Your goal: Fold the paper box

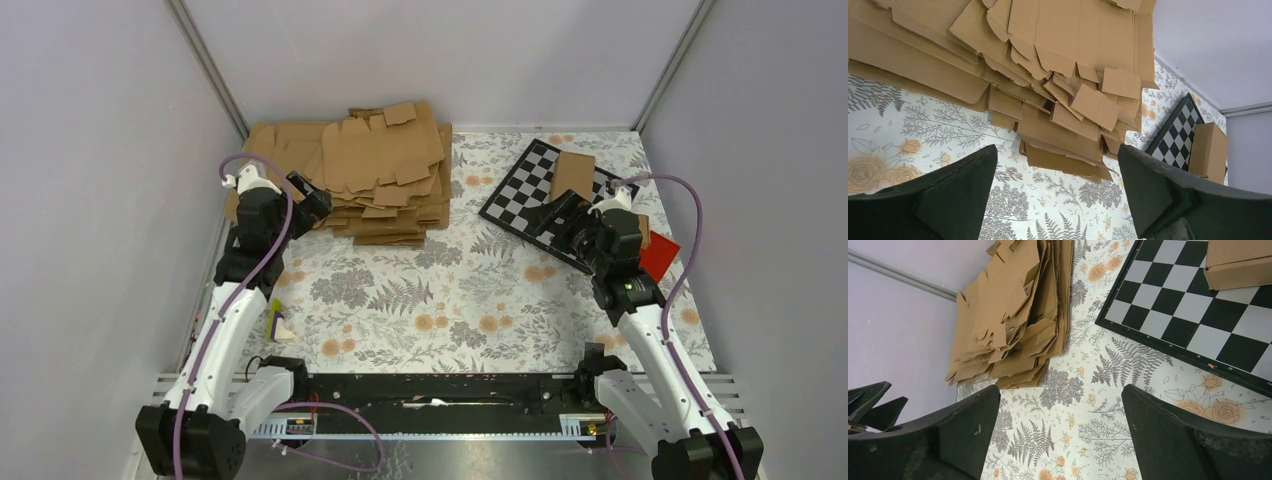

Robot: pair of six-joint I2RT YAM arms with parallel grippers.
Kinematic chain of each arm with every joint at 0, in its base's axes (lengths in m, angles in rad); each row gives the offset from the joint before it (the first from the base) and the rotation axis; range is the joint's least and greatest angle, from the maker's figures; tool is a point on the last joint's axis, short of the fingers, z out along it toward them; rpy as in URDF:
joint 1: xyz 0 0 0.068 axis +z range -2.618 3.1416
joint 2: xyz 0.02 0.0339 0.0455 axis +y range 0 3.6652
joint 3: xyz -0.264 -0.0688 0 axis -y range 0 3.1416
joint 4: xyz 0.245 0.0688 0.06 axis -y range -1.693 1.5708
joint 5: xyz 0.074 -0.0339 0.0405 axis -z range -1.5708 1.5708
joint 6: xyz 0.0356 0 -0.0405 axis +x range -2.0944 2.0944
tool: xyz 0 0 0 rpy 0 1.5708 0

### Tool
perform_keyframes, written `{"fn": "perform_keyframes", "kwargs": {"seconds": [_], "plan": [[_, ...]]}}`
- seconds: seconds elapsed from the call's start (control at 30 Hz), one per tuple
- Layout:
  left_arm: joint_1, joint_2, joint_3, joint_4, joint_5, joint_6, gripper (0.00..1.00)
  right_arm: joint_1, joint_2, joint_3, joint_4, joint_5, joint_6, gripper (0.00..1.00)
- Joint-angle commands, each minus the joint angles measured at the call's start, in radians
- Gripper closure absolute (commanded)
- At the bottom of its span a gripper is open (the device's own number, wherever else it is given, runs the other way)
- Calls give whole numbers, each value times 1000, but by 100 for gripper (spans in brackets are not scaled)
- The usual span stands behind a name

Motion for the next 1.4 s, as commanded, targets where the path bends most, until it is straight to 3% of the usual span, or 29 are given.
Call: {"fn": "perform_keyframes", "kwargs": {"seconds": [0.0,0.23,0.37,0.43,0.53,0.6,0.67,1.13,1.23,1.37], "plan": [[-1,43,-7,84,56,-61,1,10,1,13,34,-18,4,0],[-4,227,-2,162,277,-201,1,37,67,46,33,-86,26,0],[-58,267,-77,323,230,-275,2,45,117,67,33,-139,34,0],[-64,296,-87,414,223,-219,13,51,130,75,33,-154,34,0],[-33,388,-1,409,184,-119,22,65,137,79,33,-152,31,0],[19,472,66,435,246,-78,38,71,143,79,33,-156,32,1],[75,551,114,481,303,-66,44,74,147,80,35,-164,36,0],[139,1099,615,285,238,84,28,74,111,83,5,-119,29,0],[153,1153,680,250,248,86,28,74,101,84,4,-106,21,0],[157,1133,659,272,208,106,25,74,108,106,-20,-92,7,0]]}}
